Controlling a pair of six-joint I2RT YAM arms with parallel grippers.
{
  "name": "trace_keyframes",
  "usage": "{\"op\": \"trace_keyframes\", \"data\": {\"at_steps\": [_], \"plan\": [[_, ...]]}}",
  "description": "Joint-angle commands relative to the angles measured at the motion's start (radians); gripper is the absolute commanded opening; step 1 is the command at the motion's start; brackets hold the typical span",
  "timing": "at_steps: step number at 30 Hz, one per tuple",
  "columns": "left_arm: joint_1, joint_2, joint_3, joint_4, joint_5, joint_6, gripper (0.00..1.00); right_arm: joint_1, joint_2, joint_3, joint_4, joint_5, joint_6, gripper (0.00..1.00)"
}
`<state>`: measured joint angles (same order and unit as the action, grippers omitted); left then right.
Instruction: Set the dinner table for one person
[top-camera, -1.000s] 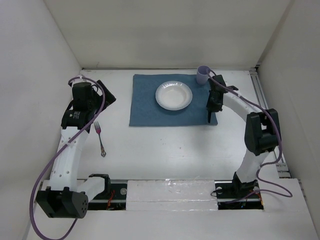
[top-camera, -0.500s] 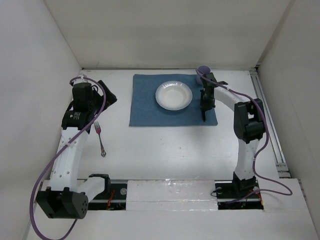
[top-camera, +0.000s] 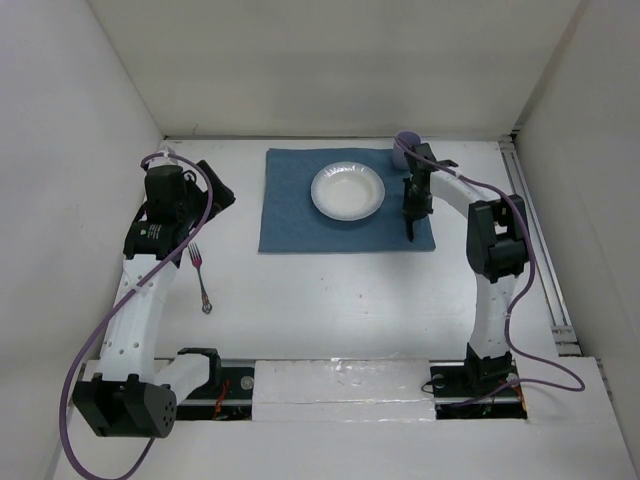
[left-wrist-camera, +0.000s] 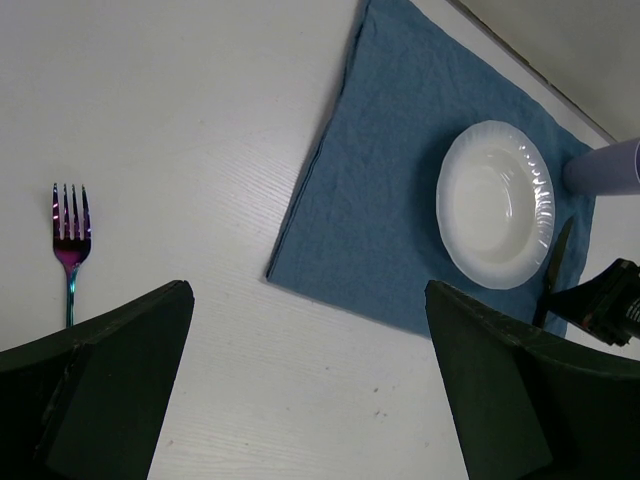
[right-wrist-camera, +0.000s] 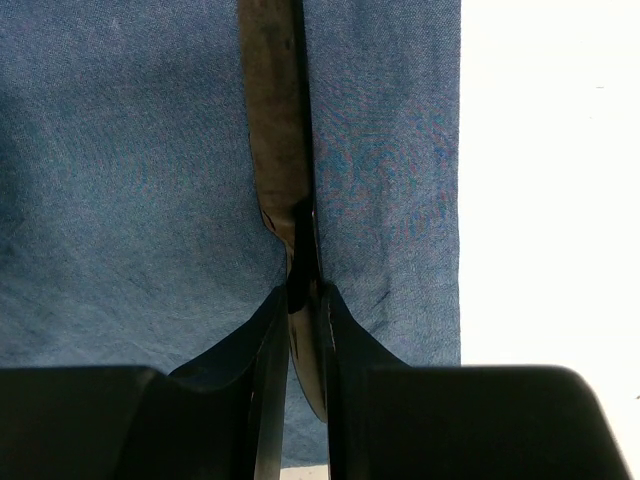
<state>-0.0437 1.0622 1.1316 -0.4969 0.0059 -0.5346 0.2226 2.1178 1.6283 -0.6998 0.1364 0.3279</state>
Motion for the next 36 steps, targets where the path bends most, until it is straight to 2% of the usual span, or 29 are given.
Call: {"op": "trace_keyframes", "data": {"at_steps": [1,4,5,8,11,13,15,17,20,22,25,30,34,36], "plan": [[0.007,-0.022,-0.007,0.032,0.023,0.024,1.00,-0.005,0.016,0.036,0.002,0.008,-0.013,0.00],[0.007,-0.022,-0.016,0.041,0.023,0.024,1.00,-0.005,0.016,0.047,0.002,0.008,-0.004,0.13],[0.007,-0.022,-0.016,0.041,0.023,0.024,1.00,-0.005,0.016,0.056,0.002,0.008,-0.004,0.28],[0.007,-0.022,-0.016,0.041,0.023,0.024,1.00,-0.005,-0.019,0.056,-0.007,0.008,0.005,0.39],[0.007,-0.022,-0.027,0.041,-0.015,0.024,1.00,0.014,-0.106,0.038,0.008,0.020,0.040,0.42],[0.007,0.004,-0.027,0.029,-0.055,-0.020,1.00,0.040,-0.191,-0.019,0.054,0.081,0.068,0.46],[0.007,0.040,-0.027,-0.009,-0.124,-0.056,1.00,0.090,-0.321,-0.126,0.141,0.121,0.089,0.59],[0.007,0.065,-0.036,-0.044,-0.145,-0.111,1.00,0.113,-0.389,-0.178,0.187,0.128,0.118,0.59],[0.007,0.091,-0.107,-0.097,-0.167,-0.218,1.00,0.242,-0.559,-0.359,0.305,0.072,0.147,0.61],[0.007,0.125,-0.141,-0.121,-0.167,-0.273,1.00,0.303,-0.613,-0.425,0.364,0.059,0.177,0.62],[0.007,0.174,-0.176,-0.176,-0.214,-0.387,1.00,0.386,-0.680,-0.531,0.483,-0.050,0.197,0.62],[0.007,0.344,-0.205,-0.177,-0.225,-0.452,1.00,0.429,-0.684,-0.588,0.574,-0.269,0.197,0.62],[0.027,0.372,-0.246,-0.175,-0.256,-0.475,1.00,0.439,-0.662,-0.588,0.597,-0.320,0.184,0.62],[0.076,0.372,-0.282,-0.135,-0.270,-0.456,1.00,0.439,-0.653,-0.610,0.615,-0.357,0.197,0.62]]}}
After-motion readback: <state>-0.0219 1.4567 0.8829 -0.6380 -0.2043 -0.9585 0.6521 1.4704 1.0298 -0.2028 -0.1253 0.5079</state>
